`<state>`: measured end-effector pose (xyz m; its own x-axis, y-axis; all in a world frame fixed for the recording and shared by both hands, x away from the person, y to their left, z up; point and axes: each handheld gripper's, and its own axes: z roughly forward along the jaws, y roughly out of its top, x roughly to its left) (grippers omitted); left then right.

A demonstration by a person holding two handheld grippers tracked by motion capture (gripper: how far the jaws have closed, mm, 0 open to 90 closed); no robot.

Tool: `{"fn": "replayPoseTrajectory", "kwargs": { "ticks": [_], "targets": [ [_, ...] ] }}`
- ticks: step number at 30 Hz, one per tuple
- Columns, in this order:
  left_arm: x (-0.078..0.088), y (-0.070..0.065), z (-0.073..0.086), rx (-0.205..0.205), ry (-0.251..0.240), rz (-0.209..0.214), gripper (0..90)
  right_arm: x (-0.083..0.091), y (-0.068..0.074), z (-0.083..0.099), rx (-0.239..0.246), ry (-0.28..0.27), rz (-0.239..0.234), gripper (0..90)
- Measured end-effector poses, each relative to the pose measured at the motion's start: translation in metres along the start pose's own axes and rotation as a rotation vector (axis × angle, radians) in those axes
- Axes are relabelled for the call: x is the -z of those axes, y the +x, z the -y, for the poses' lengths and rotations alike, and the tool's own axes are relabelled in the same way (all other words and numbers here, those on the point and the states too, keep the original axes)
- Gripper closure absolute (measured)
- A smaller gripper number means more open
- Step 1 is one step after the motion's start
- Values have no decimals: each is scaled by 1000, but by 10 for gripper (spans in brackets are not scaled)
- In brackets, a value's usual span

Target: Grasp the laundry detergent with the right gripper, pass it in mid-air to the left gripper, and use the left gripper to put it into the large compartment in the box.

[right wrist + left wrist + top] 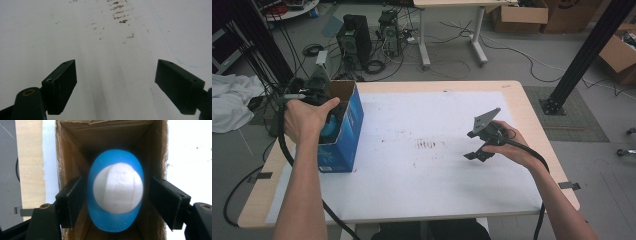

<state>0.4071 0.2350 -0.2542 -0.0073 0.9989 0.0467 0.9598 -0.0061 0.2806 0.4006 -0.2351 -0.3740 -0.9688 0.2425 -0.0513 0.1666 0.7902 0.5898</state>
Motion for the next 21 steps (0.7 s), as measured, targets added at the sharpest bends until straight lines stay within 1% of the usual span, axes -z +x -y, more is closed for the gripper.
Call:
{"fn": "replayPoseTrajectory", "kwargs": {
  "ticks": [6,11,17,21],
  "targets": [
    [4,-1,-1,-1,-7,-10,282,0,0,0,-1,0,2,175],
    [9,-3,-2,-5,-18,-10,261,0,1,0,1,0,0,174],
    [21,-5,-5,-7,-44,-9,236,0,1,-2,5,4,2,174],
    [31,-7,-7,-21,-57,-9,230,0,2,-3,8,8,3,174]
  ]
}}
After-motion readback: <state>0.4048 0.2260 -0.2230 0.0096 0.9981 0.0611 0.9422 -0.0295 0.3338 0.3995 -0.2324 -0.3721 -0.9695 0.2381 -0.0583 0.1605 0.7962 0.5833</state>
